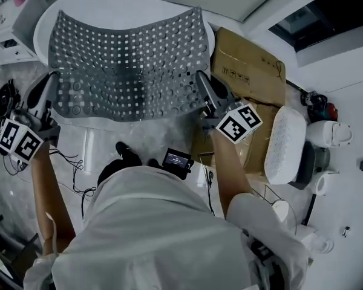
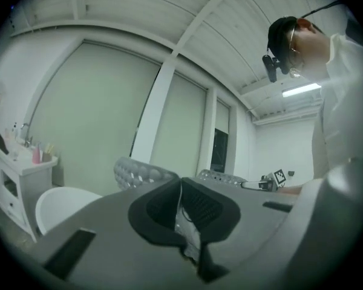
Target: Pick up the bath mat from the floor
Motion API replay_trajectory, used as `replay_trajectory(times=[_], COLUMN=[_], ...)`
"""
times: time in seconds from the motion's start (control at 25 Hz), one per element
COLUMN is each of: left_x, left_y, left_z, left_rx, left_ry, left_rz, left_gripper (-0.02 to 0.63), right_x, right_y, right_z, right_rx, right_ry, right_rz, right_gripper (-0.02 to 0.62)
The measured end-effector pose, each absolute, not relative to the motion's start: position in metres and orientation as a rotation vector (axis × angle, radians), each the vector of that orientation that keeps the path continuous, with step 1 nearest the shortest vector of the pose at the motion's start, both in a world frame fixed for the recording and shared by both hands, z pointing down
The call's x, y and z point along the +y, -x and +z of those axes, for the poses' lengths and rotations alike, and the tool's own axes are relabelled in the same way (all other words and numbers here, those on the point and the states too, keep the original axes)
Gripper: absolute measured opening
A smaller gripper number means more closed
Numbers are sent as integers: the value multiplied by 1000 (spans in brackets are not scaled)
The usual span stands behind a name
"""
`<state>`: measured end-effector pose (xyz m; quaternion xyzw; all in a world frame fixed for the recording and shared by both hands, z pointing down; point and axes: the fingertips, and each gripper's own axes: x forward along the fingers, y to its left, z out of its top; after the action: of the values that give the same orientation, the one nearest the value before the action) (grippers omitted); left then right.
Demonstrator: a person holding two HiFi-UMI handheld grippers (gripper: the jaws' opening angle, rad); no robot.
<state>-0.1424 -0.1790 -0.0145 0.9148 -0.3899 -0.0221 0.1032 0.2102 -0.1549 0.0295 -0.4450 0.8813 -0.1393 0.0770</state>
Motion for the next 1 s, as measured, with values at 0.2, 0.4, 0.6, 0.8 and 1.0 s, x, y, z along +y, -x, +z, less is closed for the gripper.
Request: replay_trajectory(times=[0.2, 0.4, 0.6, 0.8, 1.0], left_x=[-132, -82, -33, 21, 26], left_y=[117, 97, 91, 106, 116], left_z=[-50, -52, -56, -69, -66], left_rx=[-1134, -1145, -1151, -1186, -1183], left_ry=[-2747, -2734, -2705, -2713, -2716], left_rz=[-136, -146, -145, -182, -229], left_gripper=[14, 14, 14, 14, 14], right_x=[-107, -63, -22, 22, 31], right_y=[-224, -226, -227, -213, -213], right_z=[-3, 0, 2, -2, -2], right_rx=[2651, 2642, 2629, 2631, 2617], right_ry=[1293, 1227, 1186, 1173, 1216], right_rz=[-290, -275, -264, -226, -217], right_gripper=[35, 35, 35, 35, 35])
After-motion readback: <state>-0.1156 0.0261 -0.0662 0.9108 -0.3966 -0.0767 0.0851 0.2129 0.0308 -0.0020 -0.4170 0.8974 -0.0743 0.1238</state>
